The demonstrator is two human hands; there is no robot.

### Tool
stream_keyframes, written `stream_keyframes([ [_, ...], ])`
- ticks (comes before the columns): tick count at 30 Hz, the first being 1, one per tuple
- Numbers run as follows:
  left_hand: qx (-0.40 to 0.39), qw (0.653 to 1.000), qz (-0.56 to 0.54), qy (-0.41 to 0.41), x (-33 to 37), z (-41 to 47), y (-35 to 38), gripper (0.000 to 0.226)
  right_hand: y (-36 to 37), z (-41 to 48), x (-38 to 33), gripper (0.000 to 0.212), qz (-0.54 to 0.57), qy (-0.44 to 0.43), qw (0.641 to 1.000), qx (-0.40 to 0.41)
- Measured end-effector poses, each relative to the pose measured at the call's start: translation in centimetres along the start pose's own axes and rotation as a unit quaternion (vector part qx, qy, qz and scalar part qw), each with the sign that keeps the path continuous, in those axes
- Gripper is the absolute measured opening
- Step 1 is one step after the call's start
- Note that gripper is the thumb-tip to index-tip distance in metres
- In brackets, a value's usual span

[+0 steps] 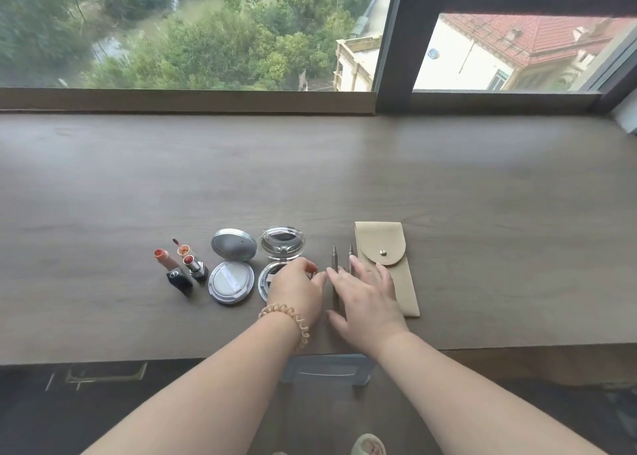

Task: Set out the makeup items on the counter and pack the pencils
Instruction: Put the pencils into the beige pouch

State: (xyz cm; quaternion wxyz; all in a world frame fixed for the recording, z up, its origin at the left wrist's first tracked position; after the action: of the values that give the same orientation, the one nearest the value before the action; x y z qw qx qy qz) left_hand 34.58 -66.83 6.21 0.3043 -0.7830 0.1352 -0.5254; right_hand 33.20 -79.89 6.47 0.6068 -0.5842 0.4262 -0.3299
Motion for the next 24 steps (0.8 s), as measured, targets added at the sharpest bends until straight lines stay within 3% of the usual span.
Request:
stream_keyframes([
  [17,-0.019,1.0,0.022,0.01,0.3,0.2,1.4,0.031,0.7,0.5,-0.2,0.061,-0.035,-0.027,0.999,-0.009],
  [24,0.0,0.999,0.026,0.022,0.5,-0.1,1.5,0.027,0.3,0.4,-0.4,0.058,-0.096,-0.02,0.993,0.063],
])
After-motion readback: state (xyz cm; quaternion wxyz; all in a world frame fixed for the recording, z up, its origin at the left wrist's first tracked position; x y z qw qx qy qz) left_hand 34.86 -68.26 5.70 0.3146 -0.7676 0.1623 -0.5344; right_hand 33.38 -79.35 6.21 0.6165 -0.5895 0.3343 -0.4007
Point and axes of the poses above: each hand's wrist, its own z-axis towards the middle knuckle, its own y-axis out of the palm, x = y × z, the point moved 5 cm from there along z, towards the middle knuckle, and after that the axes turned 4 degrees about -z, right-handed, at the moved point
